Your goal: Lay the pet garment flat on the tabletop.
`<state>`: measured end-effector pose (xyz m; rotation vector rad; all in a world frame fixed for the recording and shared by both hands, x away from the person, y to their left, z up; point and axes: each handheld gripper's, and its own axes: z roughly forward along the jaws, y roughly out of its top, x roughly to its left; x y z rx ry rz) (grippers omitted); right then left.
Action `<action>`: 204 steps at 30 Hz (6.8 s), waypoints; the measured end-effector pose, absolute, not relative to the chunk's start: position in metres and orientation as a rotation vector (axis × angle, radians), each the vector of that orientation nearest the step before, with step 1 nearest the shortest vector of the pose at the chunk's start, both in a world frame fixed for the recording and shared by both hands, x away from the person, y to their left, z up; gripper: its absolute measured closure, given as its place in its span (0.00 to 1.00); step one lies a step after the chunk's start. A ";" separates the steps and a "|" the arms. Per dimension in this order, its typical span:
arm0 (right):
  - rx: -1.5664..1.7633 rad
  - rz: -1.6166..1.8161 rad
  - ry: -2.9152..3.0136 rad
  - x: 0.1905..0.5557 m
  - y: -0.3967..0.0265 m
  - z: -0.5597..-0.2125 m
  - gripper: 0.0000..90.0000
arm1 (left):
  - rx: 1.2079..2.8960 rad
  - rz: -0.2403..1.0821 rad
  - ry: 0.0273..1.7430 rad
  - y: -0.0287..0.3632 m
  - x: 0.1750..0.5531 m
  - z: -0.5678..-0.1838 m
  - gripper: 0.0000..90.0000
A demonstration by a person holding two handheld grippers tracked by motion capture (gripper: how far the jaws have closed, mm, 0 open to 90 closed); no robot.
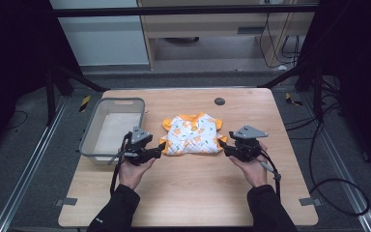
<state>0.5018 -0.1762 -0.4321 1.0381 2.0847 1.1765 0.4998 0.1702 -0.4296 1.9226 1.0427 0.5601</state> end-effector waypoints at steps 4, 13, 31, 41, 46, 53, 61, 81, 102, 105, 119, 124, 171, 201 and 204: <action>1.057 1.156 2.119 0.504 -0.175 -0.446 0.50 | 1.976 0.567 1.037 0.164 0.502 -0.440 0.42; 1.067 1.068 2.236 0.516 -0.162 -0.483 0.47 | 2.066 0.525 1.067 0.149 0.515 -0.474 0.43; 1.037 0.987 2.316 0.518 -0.154 -0.495 0.91 | 2.109 0.439 1.057 0.140 0.520 -0.489 0.92; 0.967 1.110 2.366 0.476 -0.165 -0.458 0.92 | 2.083 0.346 0.958 0.154 0.483 -0.452 0.93; 0.942 1.185 2.387 0.453 -0.173 -0.446 0.92 | 2.080 0.325 0.901 0.157 0.459 -0.434 0.93; 0.961 1.313 2.345 0.444 -0.179 -0.428 0.92 | 2.056 0.336 0.884 0.154 0.455 -0.419 0.93; 1.218 1.228 2.241 0.495 -0.170 -0.442 0.92 | 2.022 0.330 1.106 0.139 0.512 -0.437 0.93; 1.148 1.181 2.138 0.484 -0.194 -0.436 0.68 | 1.999 0.480 1.025 0.161 0.489 -0.435 0.47; 1.176 1.062 2.294 0.471 -0.190 -0.490 0.60 | 2.167 0.503 1.012 0.156 0.467 -0.487 0.52; 1.180 1.039 2.311 0.473 -0.188 -0.493 0.68 | 2.175 0.487 1.018 0.155 0.470 -0.489 0.69; 1.155 1.180 2.319 0.461 -0.193 -0.467 0.97 | 2.057 0.367 0.973 0.166 0.455 -0.454 0.94; 1.074 1.226 2.324 0.440 -0.195 -0.445 0.97 | 2.038 0.328 0.913 0.175 0.441 -0.438 0.93; 1.162 1.215 2.127 0.486 -0.198 -0.433 0.57 | 1.999 0.621 0.896 0.168 0.501 -0.418 0.54; 1.312 0.977 2.249 0.564 -0.172 -0.498 0.89 | 2.126 0.566 1.086 0.139 0.573 -0.498 0.88; 1.304 0.984 2.265 0.562 -0.170 -0.497 0.94 | 2.120 0.561 1.117 0.138 0.572 -0.497 0.99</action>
